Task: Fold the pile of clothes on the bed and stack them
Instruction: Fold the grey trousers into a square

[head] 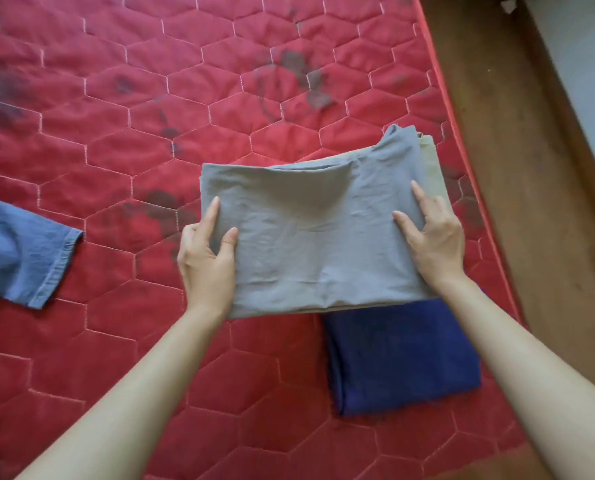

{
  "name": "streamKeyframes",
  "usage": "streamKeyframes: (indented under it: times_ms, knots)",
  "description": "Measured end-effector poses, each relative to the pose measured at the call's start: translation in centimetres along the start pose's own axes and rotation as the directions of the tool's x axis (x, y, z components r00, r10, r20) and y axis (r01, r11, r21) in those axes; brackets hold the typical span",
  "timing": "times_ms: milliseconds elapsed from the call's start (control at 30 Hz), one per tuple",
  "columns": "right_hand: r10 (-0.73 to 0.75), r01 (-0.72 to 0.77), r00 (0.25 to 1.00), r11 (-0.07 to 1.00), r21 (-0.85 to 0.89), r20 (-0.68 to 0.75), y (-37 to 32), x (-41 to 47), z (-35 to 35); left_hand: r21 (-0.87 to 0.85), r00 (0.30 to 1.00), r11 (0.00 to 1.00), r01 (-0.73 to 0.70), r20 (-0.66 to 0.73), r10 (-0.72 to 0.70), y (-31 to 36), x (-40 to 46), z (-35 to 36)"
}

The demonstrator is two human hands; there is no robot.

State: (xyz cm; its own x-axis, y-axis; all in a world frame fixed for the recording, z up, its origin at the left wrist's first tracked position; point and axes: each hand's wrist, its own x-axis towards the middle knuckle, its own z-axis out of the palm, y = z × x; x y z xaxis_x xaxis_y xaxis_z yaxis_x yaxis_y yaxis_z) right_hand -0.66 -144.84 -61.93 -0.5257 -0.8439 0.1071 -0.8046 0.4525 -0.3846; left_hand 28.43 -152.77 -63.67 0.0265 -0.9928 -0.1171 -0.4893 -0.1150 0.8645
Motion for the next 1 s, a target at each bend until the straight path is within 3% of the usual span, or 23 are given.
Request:
streamKeyframes:
  times_ms: [233,367,500,733,867,1000]
  knots:
    - [-0.042,0.041,0.999,0.999,0.025,0.004,10.7,8.5,-3.4,0.017,0.997,0.998,-0.062,-0.040,0.062,5.8,0.2,12.3]
    - [-0.057,0.057,0.998,0.996,0.075,-0.006,13.8,11.1,-3.0,0.052,0.995,0.996,-0.075,-0.055,0.077,6.8,1.2,15.4]
    - [-0.072,0.066,0.995,0.995,0.075,0.074,15.3,11.5,0.5,0.105,0.997,0.994,-0.038,-0.070,0.045,5.1,1.4,16.8]
    - [0.111,-0.109,0.980,0.994,-0.024,0.164,18.5,9.9,6.1,0.185,0.998,0.981,0.056,-0.030,-0.051,1.8,2.2,18.2]
    - [0.075,-0.078,0.991,0.997,0.021,0.111,17.8,9.9,5.3,0.144,0.998,0.988,0.050,-0.040,-0.044,2.6,1.9,17.6]
    - [-0.016,0.020,0.998,0.998,0.066,-0.054,16.9,9.6,3.2,0.121,0.999,0.992,0.020,-0.045,-0.015,3.8,1.6,16.7]
